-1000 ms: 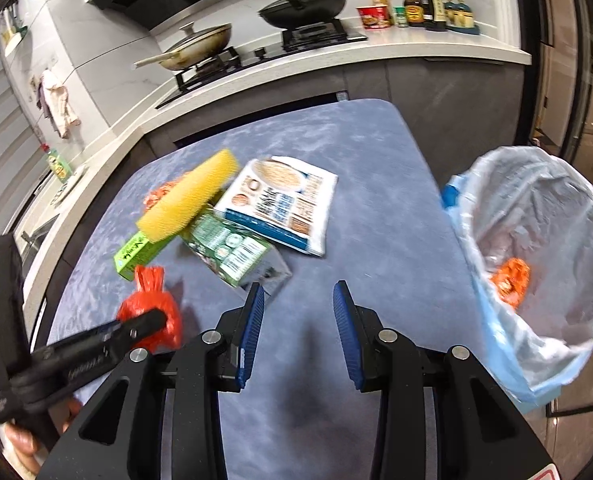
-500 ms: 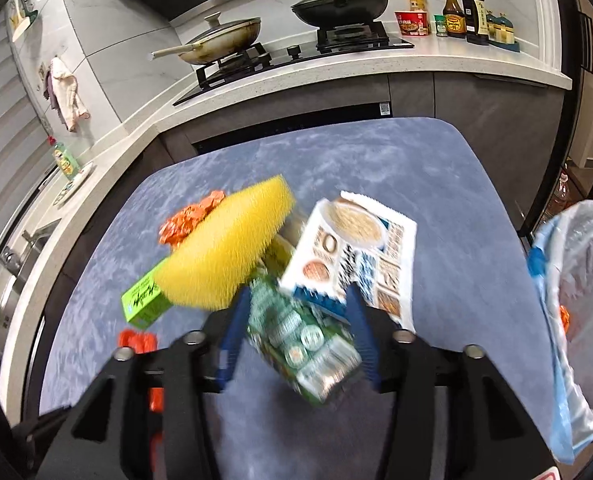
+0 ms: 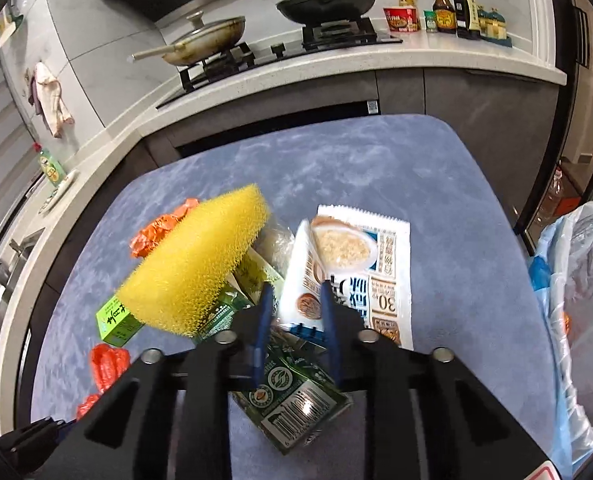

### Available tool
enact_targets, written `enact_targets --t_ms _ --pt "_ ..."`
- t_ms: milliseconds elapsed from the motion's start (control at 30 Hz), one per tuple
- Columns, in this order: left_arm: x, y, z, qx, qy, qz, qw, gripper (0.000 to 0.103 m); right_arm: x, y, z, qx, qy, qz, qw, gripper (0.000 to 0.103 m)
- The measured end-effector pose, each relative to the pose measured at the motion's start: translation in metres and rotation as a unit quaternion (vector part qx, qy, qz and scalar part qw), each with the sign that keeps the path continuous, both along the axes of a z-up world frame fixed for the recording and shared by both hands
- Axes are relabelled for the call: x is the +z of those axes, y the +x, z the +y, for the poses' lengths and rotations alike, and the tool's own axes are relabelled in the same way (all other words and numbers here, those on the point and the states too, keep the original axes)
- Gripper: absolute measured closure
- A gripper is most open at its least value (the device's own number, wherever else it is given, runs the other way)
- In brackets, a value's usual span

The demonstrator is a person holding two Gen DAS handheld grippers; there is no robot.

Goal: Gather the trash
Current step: 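Grasp the snack packet with the right tool while the left tool holds the red bag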

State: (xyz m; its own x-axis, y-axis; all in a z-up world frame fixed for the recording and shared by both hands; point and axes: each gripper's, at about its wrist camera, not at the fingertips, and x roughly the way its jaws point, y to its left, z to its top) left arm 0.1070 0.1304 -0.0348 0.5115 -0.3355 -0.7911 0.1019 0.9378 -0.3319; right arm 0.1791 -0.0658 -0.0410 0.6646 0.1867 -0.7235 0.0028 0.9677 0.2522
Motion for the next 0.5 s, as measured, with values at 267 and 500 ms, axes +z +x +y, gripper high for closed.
enact_targets --t_ms 267,500 --pt "0.009 -0.010 -0.011 -0.011 0.001 -0.010 0.9999 0.065 0.021 -0.023 -0.021 -0.017 -0.020 -0.026 0.999 0.098" --pt "0.020 -0.023 -0.032 -0.032 0.000 -0.021 0.9993 0.065 0.041 -0.060 -0.059 -0.043 0.007 -0.038 0.998 0.100"
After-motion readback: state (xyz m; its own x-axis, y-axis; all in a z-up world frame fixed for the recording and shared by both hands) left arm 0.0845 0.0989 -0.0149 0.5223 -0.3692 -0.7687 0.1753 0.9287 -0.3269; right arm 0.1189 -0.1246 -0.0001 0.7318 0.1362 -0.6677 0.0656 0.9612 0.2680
